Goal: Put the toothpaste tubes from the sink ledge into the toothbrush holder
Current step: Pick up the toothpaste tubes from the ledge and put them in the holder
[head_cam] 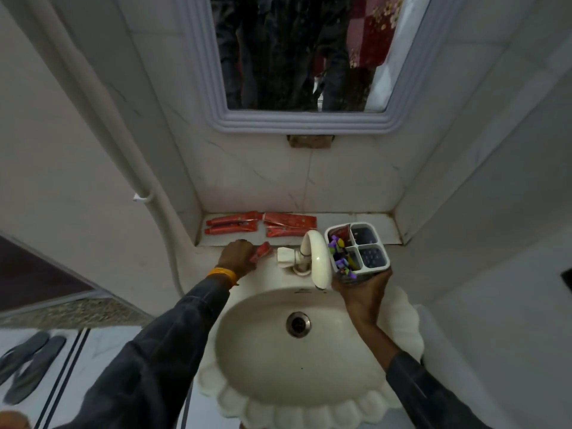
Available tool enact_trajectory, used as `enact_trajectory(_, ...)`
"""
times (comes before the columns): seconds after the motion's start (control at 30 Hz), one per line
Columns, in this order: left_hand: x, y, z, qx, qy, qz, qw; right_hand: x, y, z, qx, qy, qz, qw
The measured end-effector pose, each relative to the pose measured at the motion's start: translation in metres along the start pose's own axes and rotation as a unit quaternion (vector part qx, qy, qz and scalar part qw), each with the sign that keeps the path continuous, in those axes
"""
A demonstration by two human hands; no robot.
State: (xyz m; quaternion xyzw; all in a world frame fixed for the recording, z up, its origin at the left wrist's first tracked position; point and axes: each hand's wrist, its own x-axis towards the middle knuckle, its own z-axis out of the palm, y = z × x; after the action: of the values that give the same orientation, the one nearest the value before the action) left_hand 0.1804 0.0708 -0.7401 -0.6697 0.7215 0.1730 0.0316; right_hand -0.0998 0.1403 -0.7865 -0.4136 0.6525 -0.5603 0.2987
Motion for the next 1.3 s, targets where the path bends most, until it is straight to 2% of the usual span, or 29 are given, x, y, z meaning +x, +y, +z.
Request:
enact_trajectory(0.1, 0.005, 0.002, -0.021, -0.118, 0.046, -0.056, 0.99, 0.0, -0.004, -0.001, 0.001, 0.001, 0.008, 1.0)
enact_trajectory(0.2, 0.02, 0.011, -0.06, -0.237, 0.143, -0.093, 0.956, -0.002, -0.005, 0.0, -0.011, 0.01, 0.017, 1.0)
enact_trajectory(0.27, 0.029, 0.03, -0.088, -0.283, 0.156, -0.055, 0.945, -0.003, -0.006, 0.001, -0.016, 0.019, 0.017, 1.0)
enact_trajectory(0.37, 0.04, 0.074, -0.111, -0.36, 0.119, 0.037, 0.924, -0.003, -0.007, 0.002, -0.023, 0.02, 0.013, 0.999)
enact_trajectory(0.47, 0.046, 0.116, -0.111, -0.337, 0.083, 0.126, 0.929, -0.003, -0.008, 0.002, -0.016, 0.016, 0.019, 1.0)
enact_trajectory(0.57, 0.05, 0.138, -0.101, -0.292, 0.048, 0.171, 0.94, -0.002, -0.006, -0.001, -0.007, 0.011, 0.017, 1.0)
enact_trajectory(0.77, 0.051, 0.142, -0.08, -0.191, 0.003, 0.177, 0.965, 0.0, -0.004, -0.002, 0.012, 0.005, 0.025, 1.0)
enact_trajectory(1.13, 0.052, 0.158, -0.083, -0.127, -0.048, 0.202, 0.97, 0.0, -0.002, -0.001, -0.013, 0.017, 0.037, 0.999)
enact_trajectory(1.3, 0.059, 0.174, -0.078, -0.057, -0.076, 0.207, 0.974, 0.0, -0.003, -0.001, -0.017, 0.012, 0.026, 0.999)
